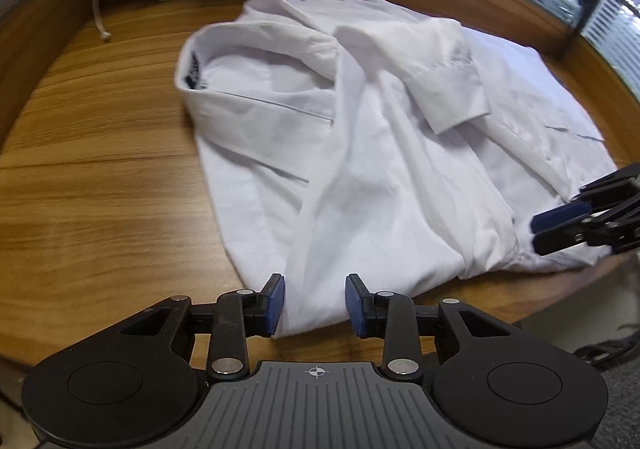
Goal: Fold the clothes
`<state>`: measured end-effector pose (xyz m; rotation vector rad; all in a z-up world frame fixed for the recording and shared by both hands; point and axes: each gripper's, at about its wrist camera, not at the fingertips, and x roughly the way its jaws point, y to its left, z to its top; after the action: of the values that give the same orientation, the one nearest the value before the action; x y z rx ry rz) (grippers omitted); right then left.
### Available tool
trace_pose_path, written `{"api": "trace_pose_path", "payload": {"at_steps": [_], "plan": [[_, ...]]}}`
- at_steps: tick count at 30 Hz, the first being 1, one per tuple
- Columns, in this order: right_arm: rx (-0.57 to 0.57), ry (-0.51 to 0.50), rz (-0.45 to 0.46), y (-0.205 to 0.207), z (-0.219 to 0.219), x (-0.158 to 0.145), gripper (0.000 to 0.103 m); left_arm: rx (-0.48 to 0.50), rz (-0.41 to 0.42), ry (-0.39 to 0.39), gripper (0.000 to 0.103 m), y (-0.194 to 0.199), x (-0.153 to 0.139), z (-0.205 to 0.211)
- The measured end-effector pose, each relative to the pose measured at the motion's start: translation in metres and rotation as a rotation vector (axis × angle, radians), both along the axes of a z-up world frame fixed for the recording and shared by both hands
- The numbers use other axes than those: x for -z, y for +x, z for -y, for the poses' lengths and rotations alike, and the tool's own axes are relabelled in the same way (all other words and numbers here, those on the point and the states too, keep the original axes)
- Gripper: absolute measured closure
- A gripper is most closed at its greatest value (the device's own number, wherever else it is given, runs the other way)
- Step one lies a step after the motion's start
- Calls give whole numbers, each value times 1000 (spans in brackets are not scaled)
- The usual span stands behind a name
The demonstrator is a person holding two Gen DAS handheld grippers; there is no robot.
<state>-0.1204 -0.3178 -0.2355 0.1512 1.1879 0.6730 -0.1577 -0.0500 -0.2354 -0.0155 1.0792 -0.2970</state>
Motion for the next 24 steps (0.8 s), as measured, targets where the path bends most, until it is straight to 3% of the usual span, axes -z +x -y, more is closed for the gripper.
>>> {"api": "trace_pose_path", "payload": {"at_steps": [7,8,9,10,11,12,18,22,24], "plan": [[141,-97,18,-3,-33,14,67,87,-30,-46,67,15,9,-6],[157,-110,16,-2,-35,16,69,95,-23,-39,75,16,10,-6],[170,-118,15,-1,-36,17,78,103,-16,-32,97,16,11,-5],[181,-120,16,-1,-35,17,84,108,-4,-19,100,16,10,-6],[186,-107,19,-2,-31,13,98,114,10,-15,101,16,8,-7],[190,-95,22,-3,-28,10,102,120,23,-10,101,15,6,-9],[205,-31,28,-8,-7,-6,103,136,45,-19,101,22,-6,-28],[171,-108,9,-10,-7,11,102,94,3,32,101,28,7,-45],[170,-86,-11,-10,-2,13,101,70,-4,15,101,27,6,-56]]}}
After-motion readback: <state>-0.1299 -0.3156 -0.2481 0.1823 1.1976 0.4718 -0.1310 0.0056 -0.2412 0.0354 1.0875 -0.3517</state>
